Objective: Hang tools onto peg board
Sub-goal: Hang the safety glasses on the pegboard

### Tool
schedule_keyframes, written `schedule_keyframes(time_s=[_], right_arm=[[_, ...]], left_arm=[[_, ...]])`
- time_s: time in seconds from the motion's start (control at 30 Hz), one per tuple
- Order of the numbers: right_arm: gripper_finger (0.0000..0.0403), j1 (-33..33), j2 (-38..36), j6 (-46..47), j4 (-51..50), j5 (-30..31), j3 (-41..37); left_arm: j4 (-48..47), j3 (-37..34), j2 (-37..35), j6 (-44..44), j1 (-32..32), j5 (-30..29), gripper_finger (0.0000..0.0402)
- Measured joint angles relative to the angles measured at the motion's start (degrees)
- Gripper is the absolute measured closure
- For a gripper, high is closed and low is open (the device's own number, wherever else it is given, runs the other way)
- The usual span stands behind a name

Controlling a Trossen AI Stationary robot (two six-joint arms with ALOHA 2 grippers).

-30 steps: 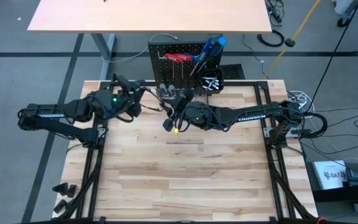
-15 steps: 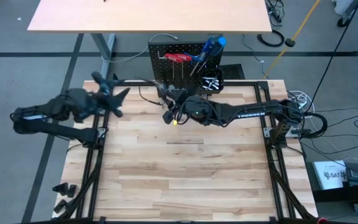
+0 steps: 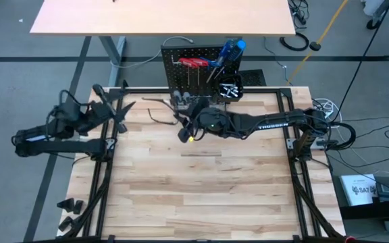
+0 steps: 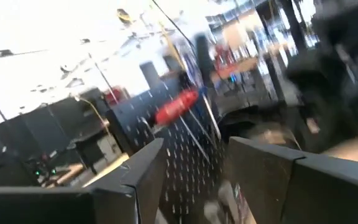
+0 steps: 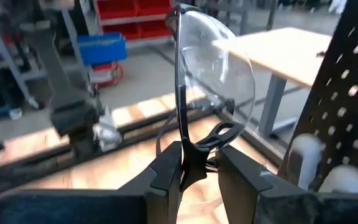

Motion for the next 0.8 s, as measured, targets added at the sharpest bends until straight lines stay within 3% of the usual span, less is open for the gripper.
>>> schedule_keyframes(time_s=[0.23, 0.4, 0.63, 0.8], right_arm=[[0.0321, 1.8, 0.0, -0.4, -1.6, -0.1, -0.1], [0.0321, 1.9, 0.0, -0.4, -1.7, 0.2, -0.1], [0.0321, 1.9, 0.0, -3.1, 2.1, 0.6, -0.1], [0.0321, 1.4, 0.0, -3.6, 2.3, 0.7, -0.1]], left_arm=[[5.8, -3.1, 6.5, -6.2, 0.1, -2.6, 0.0217], [9.4, -4.8, 13.8, -8.5, 0.1, 1.3, 0.0217], [16.3, -4.8, 19.3, -9.1, 0.0, 2.3, 0.0217], [14.7, -4.0, 17.8, -7.3, 0.0, -3.4, 0.0217]])
